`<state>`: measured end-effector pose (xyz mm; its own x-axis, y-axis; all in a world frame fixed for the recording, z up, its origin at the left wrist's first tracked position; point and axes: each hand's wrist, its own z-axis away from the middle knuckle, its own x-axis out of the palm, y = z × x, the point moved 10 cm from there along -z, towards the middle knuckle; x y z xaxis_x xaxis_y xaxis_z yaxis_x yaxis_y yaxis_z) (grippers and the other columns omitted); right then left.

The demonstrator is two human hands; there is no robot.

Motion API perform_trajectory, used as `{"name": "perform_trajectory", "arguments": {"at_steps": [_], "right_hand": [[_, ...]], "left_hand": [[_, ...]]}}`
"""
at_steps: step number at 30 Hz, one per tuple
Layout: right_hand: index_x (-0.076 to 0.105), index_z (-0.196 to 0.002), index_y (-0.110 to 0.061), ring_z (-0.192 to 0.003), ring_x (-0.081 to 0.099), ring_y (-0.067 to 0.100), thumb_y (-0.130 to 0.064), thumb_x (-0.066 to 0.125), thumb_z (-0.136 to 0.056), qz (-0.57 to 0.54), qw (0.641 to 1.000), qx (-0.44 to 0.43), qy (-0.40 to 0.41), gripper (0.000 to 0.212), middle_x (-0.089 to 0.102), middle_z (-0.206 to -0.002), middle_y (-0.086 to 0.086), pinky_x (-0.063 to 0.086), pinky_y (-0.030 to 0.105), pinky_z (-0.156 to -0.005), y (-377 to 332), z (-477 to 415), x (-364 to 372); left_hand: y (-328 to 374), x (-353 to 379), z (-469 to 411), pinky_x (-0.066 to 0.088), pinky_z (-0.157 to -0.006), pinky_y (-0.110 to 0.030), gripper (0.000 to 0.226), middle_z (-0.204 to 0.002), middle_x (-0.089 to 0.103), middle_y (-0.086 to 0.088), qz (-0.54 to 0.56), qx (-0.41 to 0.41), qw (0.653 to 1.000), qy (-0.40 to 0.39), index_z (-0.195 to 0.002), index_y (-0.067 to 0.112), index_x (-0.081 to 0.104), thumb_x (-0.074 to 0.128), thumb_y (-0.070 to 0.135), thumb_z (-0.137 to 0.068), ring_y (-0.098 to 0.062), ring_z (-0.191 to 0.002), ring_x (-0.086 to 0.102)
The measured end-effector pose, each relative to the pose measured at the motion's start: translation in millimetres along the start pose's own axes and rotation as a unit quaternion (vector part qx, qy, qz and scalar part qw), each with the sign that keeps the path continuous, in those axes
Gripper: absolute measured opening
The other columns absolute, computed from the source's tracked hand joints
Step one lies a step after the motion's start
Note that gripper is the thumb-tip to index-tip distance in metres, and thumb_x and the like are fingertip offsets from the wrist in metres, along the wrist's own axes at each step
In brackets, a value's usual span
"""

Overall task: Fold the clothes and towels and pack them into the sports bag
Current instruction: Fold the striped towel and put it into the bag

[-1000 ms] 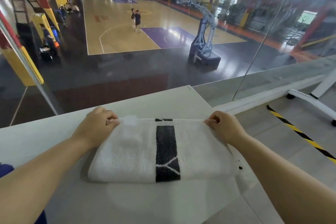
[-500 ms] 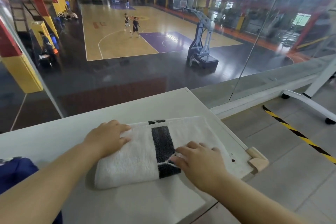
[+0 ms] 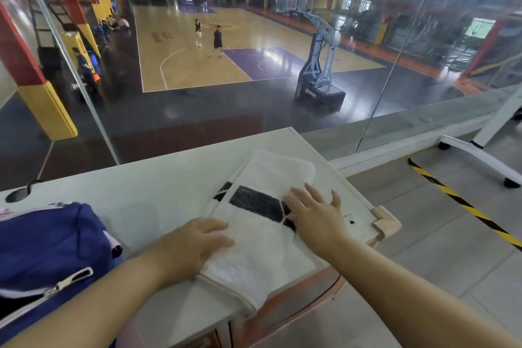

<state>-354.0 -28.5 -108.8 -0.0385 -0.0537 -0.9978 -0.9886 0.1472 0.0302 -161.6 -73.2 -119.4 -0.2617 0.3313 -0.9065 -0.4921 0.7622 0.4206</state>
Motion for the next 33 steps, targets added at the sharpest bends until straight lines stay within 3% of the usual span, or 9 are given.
{"name": "perform_trajectory", "arguments": {"at_steps": [3,7,10,15,19,22,26,29,33], "right_hand": [[0.06,-0.123,-0.027,-0.121,0.056,0.024,-0.022,0.072,-0.074,-0.012,0.989,-0.137,0.058,0.051,0.062,-0.127,-0.002,0.047,0.065,-0.085,-28.8,33.3,-4.8],[0.034,-0.144,-0.03,-0.142,0.029,0.021,-0.036,0.037,-0.088,-0.077,0.972,-0.221,-0.015,0.056,0.036,-0.151,-0.003,0.021,0.053,-0.109,-49.3,75.4,13.3],[0.022,-0.149,-0.028,-0.146,0.011,0.018,-0.048,0.052,-0.088,-0.085,0.974,-0.202,-0.053,0.07,0.021,-0.157,-0.003,0.003,0.047,-0.114,-51.0,80.1,21.3],[0.047,-0.132,-0.028,-0.122,0.055,0.027,-0.046,0.071,-0.074,-0.018,0.973,-0.229,0.012,0.066,0.06,-0.128,0.004,0.047,0.057,-0.093,-63.8,88.9,19.0],[0.057,-0.121,-0.03,-0.12,0.055,0.023,-0.034,0.052,-0.087,-0.123,0.957,-0.258,0.049,0.035,0.061,-0.124,0.003,0.038,0.043,-0.103,-63.1,93.3,-7.5],[0.066,-0.113,-0.022,-0.111,0.056,0.013,-0.027,0.059,-0.089,-0.287,0.937,-0.198,-0.031,0.026,0.063,-0.12,-0.003,0.043,0.029,-0.098,-50.3,86.5,-14.4],[0.068,-0.103,-0.022,-0.097,0.066,0.018,-0.04,0.058,-0.089,-0.512,0.854,-0.021,-0.093,0.025,0.071,-0.104,0.0,0.051,0.041,-0.092,-17.9,72.6,-16.4],[0.066,-0.104,-0.02,-0.094,0.069,0.023,-0.042,0.051,-0.093,-0.604,0.788,0.076,-0.098,0.029,0.072,-0.102,0.004,0.055,0.046,-0.085,-1.3,61.7,-17.8],[0.063,-0.099,-0.023,-0.091,0.068,0.028,-0.053,0.042,-0.094,-0.604,0.765,0.198,-0.105,0.036,0.07,-0.101,0.008,0.058,0.045,-0.075,15.9,54.2,-2.3]], "left_hand": [[-2.9,11.6,8.8,0.014,-0.107,-0.013,0.042,-0.15,0.031,0.014,-0.005,-0.019,1.0,-0.024,-0.13,0.042,0.05,0.046,0.018,-0.096,-0.009,-0.139,0.026],[6.5,11.7,14.7,0.022,-0.108,-0.021,0.041,-0.152,0.025,0.02,-0.061,-0.05,0.996,-0.049,-0.135,0.047,0.042,0.039,0.027,-0.099,-0.009,-0.139,0.025],[19.3,8.9,24.6,0.032,-0.104,-0.025,0.039,-0.149,0.032,0.02,-0.068,-0.057,0.995,-0.044,-0.132,0.05,0.044,0.042,0.033,-0.097,-0.009,-0.133,0.035],[33.9,7.6,39.9,0.033,-0.099,-0.023,0.039,-0.142,0.04,0.024,-0.065,-0.07,0.993,-0.062,-0.129,0.049,0.047,0.049,0.045,-0.091,-0.004,-0.127,0.039],[32.4,7.4,50.1,0.036,-0.088,-0.013,0.073,-0.124,0.051,0.027,0.026,-0.089,0.99,-0.107,-0.124,0.044,0.055,0.045,0.085,-0.064,0.011,-0.102,0.047],[27.4,0.4,55.3,0.045,-0.097,-0.029,0.087,-0.109,0.066,0.015,0.224,-0.12,0.962,-0.095,-0.108,0.029,0.069,0.043,0.091,-0.054,0.002,-0.097,0.059],[28.9,-6.4,55.5,0.039,-0.095,-0.019,0.087,-0.106,0.07,0.021,0.387,-0.118,0.911,-0.082,-0.095,0.034,0.076,0.036,0.097,-0.049,-0.003,-0.102,0.061],[23.0,-7.8,49.5,0.042,-0.101,-0.032,0.095,-0.109,0.072,-0.007,0.496,-0.137,0.856,-0.05,-0.096,0.021,0.077,0.048,0.095,-0.043,-0.025,-0.111,0.061],[32.0,-5.6,31.1,0.053,-0.071,-0.015,0.075,-0.093,0.076,0.009,0.538,-0.153,0.828,-0.022,-0.105,0.02,0.064,0.067,0.074,-0.052,-0.005,-0.089,0.07]]}}
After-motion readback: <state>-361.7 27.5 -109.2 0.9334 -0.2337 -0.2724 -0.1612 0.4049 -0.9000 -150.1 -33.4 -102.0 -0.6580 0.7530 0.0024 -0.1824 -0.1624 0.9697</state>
